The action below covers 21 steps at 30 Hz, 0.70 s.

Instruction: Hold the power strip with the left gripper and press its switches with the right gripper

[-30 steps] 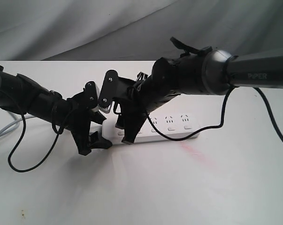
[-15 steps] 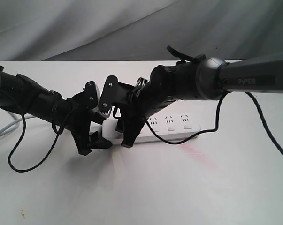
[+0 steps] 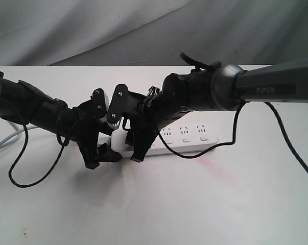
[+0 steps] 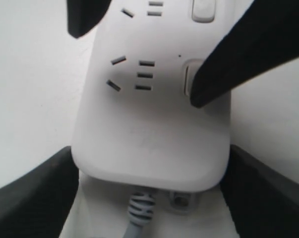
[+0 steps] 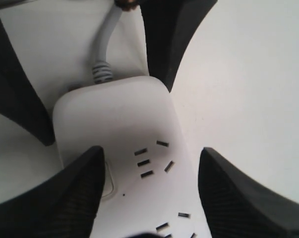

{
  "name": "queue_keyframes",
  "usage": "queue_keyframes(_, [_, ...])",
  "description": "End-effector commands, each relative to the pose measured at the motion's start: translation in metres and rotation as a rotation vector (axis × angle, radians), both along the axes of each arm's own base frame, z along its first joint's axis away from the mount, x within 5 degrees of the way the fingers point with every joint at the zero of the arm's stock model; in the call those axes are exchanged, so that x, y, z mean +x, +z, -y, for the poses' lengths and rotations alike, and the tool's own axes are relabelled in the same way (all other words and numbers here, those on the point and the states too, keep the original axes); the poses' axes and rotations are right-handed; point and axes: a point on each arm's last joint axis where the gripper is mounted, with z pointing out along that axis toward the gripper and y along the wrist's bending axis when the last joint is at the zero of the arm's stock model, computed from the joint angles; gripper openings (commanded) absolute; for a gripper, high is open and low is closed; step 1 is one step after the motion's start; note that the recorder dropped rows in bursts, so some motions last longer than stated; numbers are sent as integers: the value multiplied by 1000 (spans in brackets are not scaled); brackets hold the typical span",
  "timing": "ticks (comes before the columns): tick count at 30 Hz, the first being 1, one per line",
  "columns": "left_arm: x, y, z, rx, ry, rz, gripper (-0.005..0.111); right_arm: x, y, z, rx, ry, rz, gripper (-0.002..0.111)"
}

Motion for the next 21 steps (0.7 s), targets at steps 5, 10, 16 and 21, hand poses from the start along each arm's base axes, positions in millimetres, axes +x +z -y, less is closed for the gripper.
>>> queue_keyframes(5, [0, -1, 3, 0, -11, 2, 60, -1, -8, 0, -16, 11, -21, 53])
queue_keyframes(10, [0, -1, 3, 0, -11, 2, 60, -2, -9, 0, -29, 21, -33, 53])
queue_keyframes(16, [0, -1, 3, 0, -11, 2, 60, -3, -9, 0, -31, 23, -39, 53])
queue_keyframes(21, [0, -1, 3, 0, -11, 2, 60, -3, -17, 2, -60, 37, -56, 53])
